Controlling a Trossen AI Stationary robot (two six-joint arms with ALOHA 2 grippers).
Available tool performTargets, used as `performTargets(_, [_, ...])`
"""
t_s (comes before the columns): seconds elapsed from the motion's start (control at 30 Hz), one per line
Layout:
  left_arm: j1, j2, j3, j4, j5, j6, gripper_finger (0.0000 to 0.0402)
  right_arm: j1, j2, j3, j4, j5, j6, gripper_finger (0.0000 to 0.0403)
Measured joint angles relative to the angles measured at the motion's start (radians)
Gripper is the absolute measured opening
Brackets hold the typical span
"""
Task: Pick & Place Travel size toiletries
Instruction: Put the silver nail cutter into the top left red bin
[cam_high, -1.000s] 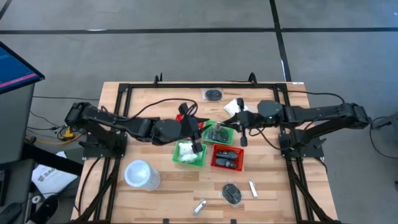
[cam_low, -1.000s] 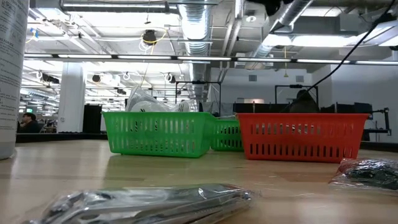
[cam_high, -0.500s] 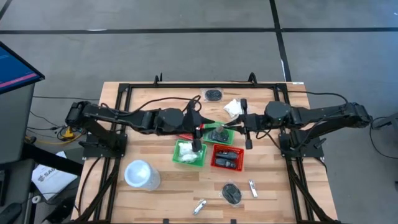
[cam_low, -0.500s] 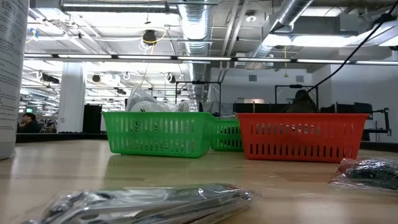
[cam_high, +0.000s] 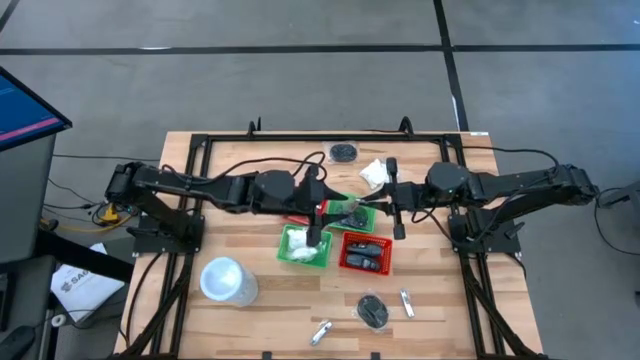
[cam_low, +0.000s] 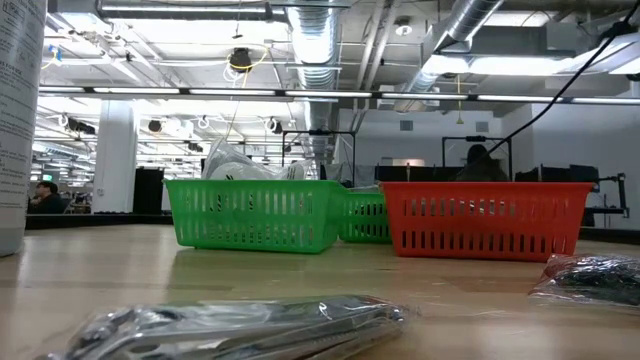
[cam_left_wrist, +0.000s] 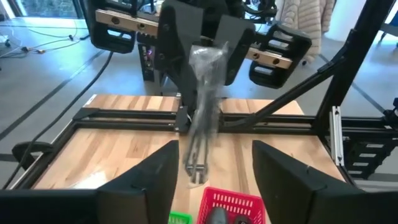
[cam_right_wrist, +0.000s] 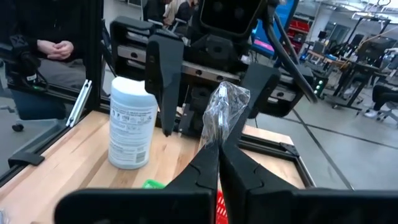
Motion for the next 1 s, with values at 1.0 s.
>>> performTargets(1.0, [0.052, 0.101, 0.0, 0.112, 0.027, 0.004, 0.014, 0.0, 0.0, 0.0, 0.013, 0.0, -0.016, 0.0])
